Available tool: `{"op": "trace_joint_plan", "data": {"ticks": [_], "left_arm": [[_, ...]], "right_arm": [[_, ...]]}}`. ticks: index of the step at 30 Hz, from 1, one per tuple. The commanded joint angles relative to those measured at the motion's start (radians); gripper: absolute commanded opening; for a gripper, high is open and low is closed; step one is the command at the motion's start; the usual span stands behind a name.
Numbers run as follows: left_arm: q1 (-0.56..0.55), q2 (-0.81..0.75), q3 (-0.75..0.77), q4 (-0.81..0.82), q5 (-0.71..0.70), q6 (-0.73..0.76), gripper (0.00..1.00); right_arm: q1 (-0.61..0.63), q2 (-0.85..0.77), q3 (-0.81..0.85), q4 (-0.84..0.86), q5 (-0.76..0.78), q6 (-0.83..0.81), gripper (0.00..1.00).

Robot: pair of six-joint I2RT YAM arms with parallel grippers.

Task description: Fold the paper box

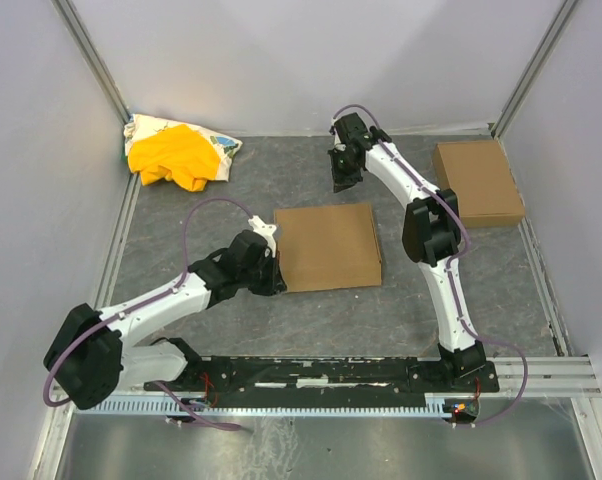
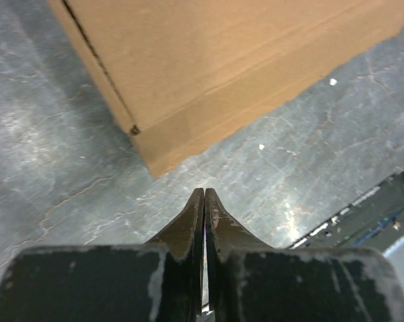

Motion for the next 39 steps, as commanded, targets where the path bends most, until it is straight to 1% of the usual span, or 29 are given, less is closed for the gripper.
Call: {"op": "trace_joint_plan", "data": {"ticks": [1,10,15,20,22,24,27,31,35,37,39], "left_arm": [[-0.007,0.017,0.013,-0.002,-0.146,-0.015,0.07],[-0.045,0.137,0.009,0.056,-0.203,-0.009,0.09],[-0.049,0.161,-0.002,0.092,-0.246,-0.022,0.09],[-0.057,0.137,-0.017,0.129,-0.378,-0.051,0.10],[-0.069,0.125,-0.035,0.164,-0.456,-0.057,0.10],[-0.083,0.119,-0.060,0.224,-0.523,-0.060,0.10],[-0.106,0.143,-0.080,0.303,-0.577,-0.073,0.10],[-0.145,0.211,-0.076,0.409,-0.630,-0.090,0.10],[-0.167,0.266,-0.085,0.538,-0.629,-0.119,0.10],[-0.172,0.283,-0.079,0.577,-0.616,-0.134,0.10],[-0.175,0.290,-0.064,0.562,-0.620,-0.139,0.10]], "right_arm": [[-0.007,-0.034,-0.054,-0.004,0.000,-0.037,0.09],[-0.007,-0.129,-0.287,0.073,-0.022,-0.026,0.09],[-0.007,-0.201,-0.422,0.113,-0.043,-0.017,0.09],[-0.006,-0.261,-0.549,0.169,-0.094,-0.012,0.09],[-0.005,-0.274,-0.586,0.184,-0.121,-0.015,0.09],[-0.003,-0.287,-0.617,0.199,-0.148,-0.016,0.09],[0.012,-0.313,-0.674,0.233,-0.208,-0.019,0.09],[0.048,-0.329,-0.701,0.254,-0.266,-0.034,0.09],[0.090,-0.323,-0.704,0.258,-0.317,-0.043,0.10],[0.107,-0.323,-0.705,0.258,-0.309,-0.047,0.10],[0.111,-0.323,-0.700,0.252,-0.274,-0.039,0.10]]}}
